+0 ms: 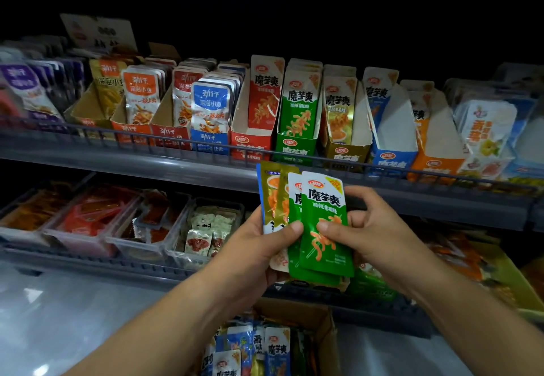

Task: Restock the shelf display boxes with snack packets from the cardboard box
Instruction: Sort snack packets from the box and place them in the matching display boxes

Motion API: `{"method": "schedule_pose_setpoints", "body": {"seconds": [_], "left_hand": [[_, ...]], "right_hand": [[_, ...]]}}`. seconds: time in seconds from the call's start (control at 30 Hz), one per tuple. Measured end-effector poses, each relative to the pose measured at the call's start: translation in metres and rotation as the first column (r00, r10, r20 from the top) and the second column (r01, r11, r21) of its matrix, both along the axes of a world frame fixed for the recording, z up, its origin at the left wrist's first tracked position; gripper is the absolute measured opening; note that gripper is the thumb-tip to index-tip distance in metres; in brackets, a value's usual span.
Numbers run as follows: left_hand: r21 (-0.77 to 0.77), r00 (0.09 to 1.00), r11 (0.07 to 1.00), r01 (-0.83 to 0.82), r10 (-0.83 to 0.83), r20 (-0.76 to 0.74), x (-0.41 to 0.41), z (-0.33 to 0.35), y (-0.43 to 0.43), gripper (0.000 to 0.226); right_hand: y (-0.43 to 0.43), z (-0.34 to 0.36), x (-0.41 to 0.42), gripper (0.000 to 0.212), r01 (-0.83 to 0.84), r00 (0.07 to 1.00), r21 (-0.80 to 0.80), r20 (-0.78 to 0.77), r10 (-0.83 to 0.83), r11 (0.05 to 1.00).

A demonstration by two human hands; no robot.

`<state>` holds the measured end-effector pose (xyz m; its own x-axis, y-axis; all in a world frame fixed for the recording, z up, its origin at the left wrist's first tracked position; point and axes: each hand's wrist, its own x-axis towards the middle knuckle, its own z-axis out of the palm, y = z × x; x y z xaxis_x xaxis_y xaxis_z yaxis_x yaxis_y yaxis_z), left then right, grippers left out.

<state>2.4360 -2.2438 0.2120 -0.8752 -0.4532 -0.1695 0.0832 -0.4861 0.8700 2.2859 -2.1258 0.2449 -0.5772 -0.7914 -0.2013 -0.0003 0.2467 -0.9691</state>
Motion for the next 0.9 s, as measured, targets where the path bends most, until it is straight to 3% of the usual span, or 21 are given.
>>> {"method": "schedule_pose_setpoints", "body": {"seconds": [0.07, 0.13, 0.23, 0.3, 0.5, 0.73, 0.9], "left_hand": [[-0.034, 1.000, 0.999, 0.005, -0.005, 0.014, 0.002, 0.000, 0.000, 0.057], [-0.058, 1.000, 0.998, -0.002, 0.003, 0.027, 0.003, 0.001, -0.001, 0.057], [-0.075, 0.999, 0.997, -0.021, 0.023, 0.029, 0.004, 0.005, -0.004, 0.050], [-0.072, 0.999, 0.997, -0.033, 0.034, 0.023, 0.006, 0.009, -0.005, 0.050], [-0.071, 0.998, 0.995, -0.070, 0.070, -0.002, 0.012, 0.016, -0.011, 0.050], [-0.086, 0.997, 0.994, -0.069, 0.066, -0.030, 0.016, 0.023, -0.018, 0.053], [0.063, 0.995, 0.995, -0.082, 0.085, -0.043, 0.015, 0.025, -0.019, 0.039]], "right_hand": [[0.001, 0.001, 0.003, 0.078, -0.033, 0.998, 0.034, -0.059, 0.035, 0.999], [0.001, 0.007, 0.005, 0.071, -0.075, 0.987, 0.077, -0.139, 0.085, 0.994], [-0.005, 0.023, -0.012, 0.066, 0.016, 0.967, 0.080, -0.255, 0.005, 0.997], [-0.015, 0.039, -0.027, 0.060, 0.057, 0.976, 0.033, -0.211, -0.049, 0.998], [-0.047, 0.069, -0.045, 0.014, -0.094, 0.992, 0.089, -0.075, 0.101, 0.992], [-0.057, 0.076, -0.042, 0.023, -0.201, 0.967, 0.132, -0.129, 0.218, 0.971], [-0.059, 0.076, -0.045, 0.018, -0.205, 0.963, 0.148, -0.143, 0.226, 0.967]]}}
